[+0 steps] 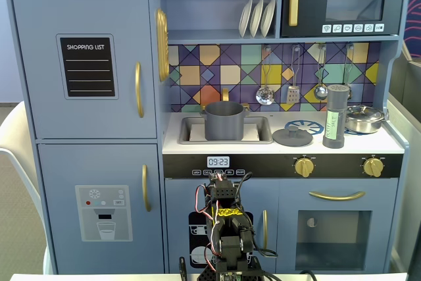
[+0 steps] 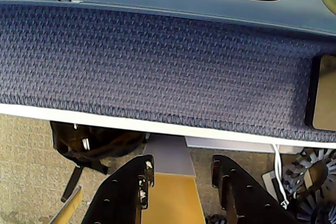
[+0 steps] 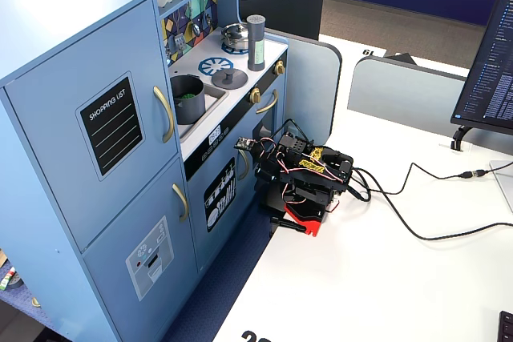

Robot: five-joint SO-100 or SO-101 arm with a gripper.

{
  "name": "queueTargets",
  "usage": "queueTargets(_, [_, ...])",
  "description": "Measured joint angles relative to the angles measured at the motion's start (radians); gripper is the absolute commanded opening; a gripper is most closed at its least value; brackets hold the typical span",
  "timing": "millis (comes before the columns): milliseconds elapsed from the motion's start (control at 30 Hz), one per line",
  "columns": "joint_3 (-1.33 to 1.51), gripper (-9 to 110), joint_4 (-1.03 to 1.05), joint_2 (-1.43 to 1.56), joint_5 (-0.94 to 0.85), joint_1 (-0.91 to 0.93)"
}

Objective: Put salt in the gray recipient

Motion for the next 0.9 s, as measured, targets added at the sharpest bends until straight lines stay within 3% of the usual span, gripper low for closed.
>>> queueTargets(700, [0.0, 0, 0.0, 0.0, -0.003, 0.097])
queueTargets(900, [-0.069, 0, 0.0, -0.026, -0.097, 0.236])
